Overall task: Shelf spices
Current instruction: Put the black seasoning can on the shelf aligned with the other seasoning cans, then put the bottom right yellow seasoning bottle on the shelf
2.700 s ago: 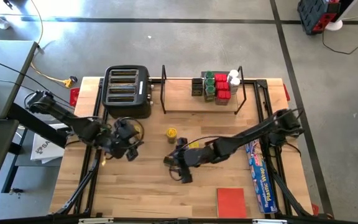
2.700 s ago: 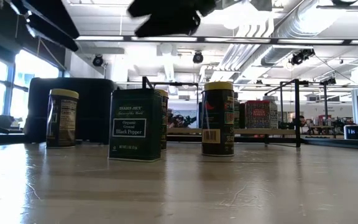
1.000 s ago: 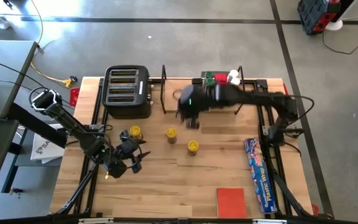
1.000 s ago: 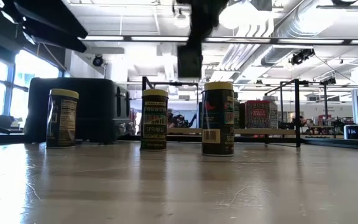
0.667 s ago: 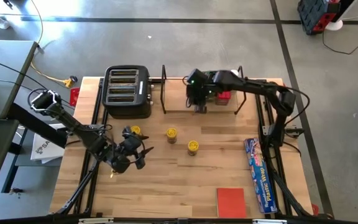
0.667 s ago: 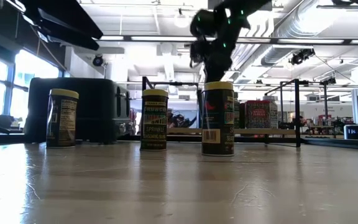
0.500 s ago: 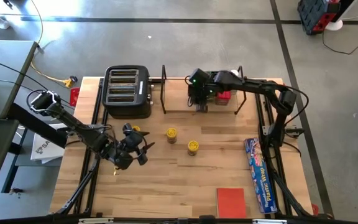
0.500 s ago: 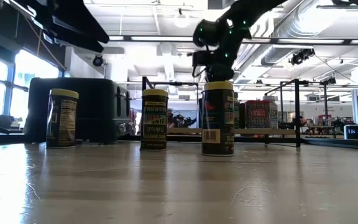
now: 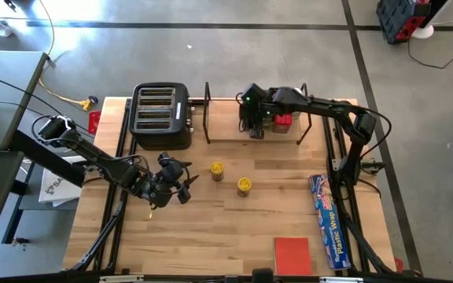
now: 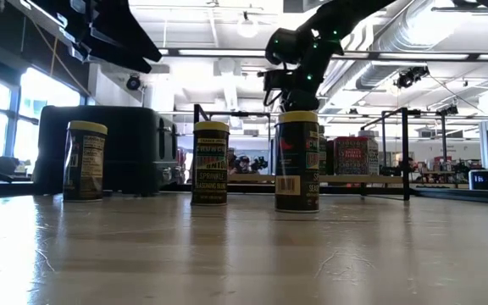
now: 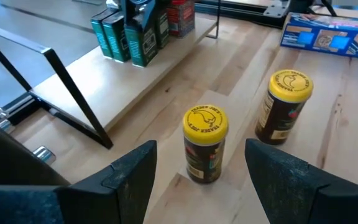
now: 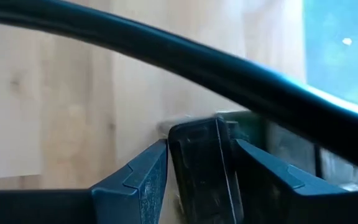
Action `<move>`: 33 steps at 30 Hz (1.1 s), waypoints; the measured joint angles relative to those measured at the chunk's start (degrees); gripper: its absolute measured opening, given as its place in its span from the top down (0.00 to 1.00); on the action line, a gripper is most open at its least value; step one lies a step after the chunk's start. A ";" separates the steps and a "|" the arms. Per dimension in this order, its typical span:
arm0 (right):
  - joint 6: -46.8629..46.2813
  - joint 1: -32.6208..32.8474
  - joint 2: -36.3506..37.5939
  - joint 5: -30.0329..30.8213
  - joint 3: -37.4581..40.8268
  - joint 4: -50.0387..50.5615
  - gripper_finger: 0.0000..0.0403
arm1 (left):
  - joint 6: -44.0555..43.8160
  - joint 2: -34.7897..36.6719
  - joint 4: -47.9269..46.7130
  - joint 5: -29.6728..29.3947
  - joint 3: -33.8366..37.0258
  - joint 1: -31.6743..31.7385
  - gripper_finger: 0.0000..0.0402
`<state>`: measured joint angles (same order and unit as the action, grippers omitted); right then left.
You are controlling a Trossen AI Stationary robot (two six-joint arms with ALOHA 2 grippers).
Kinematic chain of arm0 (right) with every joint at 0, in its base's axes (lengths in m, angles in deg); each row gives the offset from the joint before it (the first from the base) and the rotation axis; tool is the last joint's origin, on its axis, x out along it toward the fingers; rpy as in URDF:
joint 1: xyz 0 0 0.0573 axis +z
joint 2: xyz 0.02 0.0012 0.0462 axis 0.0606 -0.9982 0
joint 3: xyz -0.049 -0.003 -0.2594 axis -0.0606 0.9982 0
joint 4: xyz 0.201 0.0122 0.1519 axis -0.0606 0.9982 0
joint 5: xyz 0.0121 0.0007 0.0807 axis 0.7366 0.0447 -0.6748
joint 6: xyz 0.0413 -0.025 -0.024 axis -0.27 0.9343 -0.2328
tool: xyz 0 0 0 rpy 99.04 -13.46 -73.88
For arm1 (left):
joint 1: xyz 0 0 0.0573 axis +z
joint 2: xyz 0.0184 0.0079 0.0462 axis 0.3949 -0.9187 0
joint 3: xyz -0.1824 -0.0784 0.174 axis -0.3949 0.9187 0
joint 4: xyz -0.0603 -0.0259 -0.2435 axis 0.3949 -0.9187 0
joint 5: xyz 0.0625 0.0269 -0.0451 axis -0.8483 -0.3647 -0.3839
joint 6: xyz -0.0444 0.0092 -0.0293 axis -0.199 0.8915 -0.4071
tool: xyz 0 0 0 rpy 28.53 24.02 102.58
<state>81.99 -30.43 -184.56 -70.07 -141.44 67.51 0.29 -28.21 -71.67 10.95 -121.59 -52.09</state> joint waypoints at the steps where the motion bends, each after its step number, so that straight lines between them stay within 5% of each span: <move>1: 0.01 0.00 0.14 1.13 0.00 -0.14 0.56 | -0.01 0.00 0.07 0.05 0.00 0.01 0.40; 15: 0.06 5.70 7.32 6.87 0.00 -1.95 0.56 | 0.24 0.00 0.61 2.81 0.00 -0.06 0.40; 21: -4.97 16.00 14.99 -1.63 0.00 -1.29 0.56 | 1.15 0.00 0.59 3.35 0.00 -0.07 0.40; 26: -13.41 27.94 16.07 0.75 0.24 3.50 0.56 | 3.60 0.00 0.77 1.55 0.00 -0.03 0.40; 33: -34.21 40.77 18.35 2.84 15.97 -8.66 0.56 | 5.71 -0.04 0.88 0.86 0.00 -0.02 0.40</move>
<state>47.77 10.33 -166.21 -67.23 -125.47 58.85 5.99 -28.25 -70.79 11.81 -121.59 -52.10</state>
